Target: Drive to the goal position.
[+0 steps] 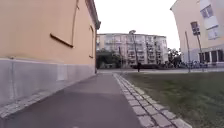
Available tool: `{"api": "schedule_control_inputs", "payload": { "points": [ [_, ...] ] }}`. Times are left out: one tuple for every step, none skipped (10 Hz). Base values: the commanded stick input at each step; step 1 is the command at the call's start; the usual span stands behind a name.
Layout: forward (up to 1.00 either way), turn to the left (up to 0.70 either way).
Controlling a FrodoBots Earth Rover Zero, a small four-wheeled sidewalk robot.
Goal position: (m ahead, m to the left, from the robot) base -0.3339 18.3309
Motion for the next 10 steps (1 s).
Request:
{"api": "schedule_control_inputs", "payload": {
  "points": [
    [0.45,0.00],
    [0.45,0.00],
    [0.45,0.00],
    [0.45,0.00],
    [0.45,0.00],
    [0.45,0.00],
    [0.45,0.00],
    [0.45,0.00],
    [0.45,0.00],
    [0.45,0.00]
  ]
}}
